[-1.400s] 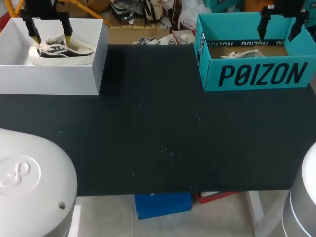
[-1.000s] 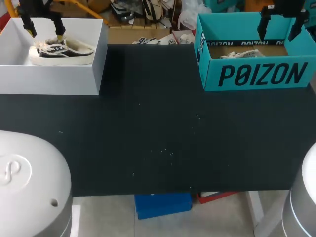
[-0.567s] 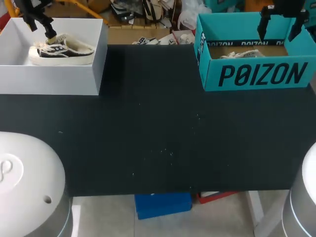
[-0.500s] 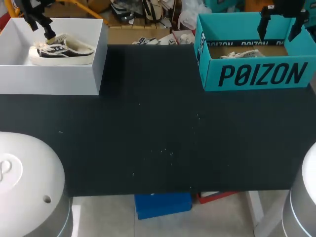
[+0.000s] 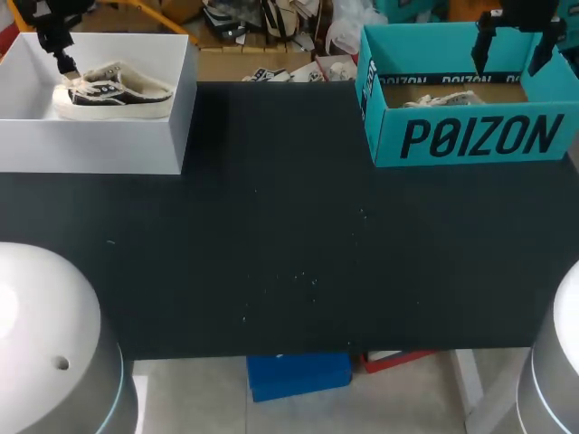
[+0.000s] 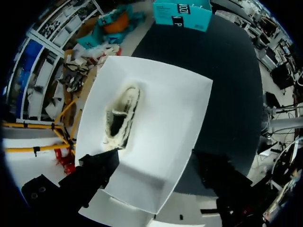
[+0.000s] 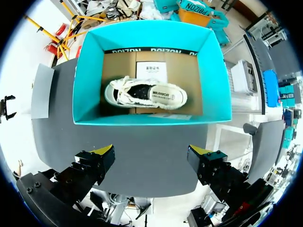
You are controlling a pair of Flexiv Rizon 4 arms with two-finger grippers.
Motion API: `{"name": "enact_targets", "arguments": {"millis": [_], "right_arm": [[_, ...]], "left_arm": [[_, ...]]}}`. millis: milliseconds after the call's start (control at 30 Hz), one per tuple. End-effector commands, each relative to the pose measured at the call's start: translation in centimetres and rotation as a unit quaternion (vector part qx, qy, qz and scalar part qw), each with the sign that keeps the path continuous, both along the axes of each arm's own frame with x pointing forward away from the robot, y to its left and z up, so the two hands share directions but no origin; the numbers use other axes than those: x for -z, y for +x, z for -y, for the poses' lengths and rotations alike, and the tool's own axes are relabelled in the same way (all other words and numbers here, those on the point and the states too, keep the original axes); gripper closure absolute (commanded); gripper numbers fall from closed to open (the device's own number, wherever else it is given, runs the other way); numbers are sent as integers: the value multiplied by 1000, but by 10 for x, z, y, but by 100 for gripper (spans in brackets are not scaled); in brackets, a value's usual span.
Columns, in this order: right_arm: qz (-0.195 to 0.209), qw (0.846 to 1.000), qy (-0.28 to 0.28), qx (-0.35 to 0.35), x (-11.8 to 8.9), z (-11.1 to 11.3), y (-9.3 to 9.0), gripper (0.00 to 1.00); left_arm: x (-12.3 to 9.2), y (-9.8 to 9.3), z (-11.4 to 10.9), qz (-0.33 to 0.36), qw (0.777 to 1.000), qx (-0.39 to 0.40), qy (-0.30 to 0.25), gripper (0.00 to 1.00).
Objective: Take the shoe out of the shoebox, open the shoe tongue, remove and reinsert the insole, then place the shoe into the shoebox
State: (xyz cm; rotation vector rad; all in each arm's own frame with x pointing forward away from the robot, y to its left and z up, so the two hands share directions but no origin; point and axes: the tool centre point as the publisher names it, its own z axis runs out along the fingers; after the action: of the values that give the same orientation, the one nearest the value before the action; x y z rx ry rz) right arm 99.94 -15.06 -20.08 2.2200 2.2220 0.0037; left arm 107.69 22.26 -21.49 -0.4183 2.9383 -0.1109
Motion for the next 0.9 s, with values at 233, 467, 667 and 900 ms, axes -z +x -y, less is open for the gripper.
{"name": "enact_targets", "arguments": {"millis": [233, 467, 667, 900], "right_arm": [[0, 1000, 0, 0, 0, 0, 0, 0], [0, 1000, 0, 0, 0, 0, 0, 0], [0, 1000, 0, 0, 0, 0, 0, 0], [0, 1000, 0, 0, 0, 0, 0, 0]], "left_arm": [[47, 43, -8, -10, 983, 180, 19, 15], [77, 73, -7, -16, 984, 171, 36, 18], [95, 96, -1, -21, 985, 169, 40, 18], [120, 106, 8, -31, 985, 163, 42, 40]]}}
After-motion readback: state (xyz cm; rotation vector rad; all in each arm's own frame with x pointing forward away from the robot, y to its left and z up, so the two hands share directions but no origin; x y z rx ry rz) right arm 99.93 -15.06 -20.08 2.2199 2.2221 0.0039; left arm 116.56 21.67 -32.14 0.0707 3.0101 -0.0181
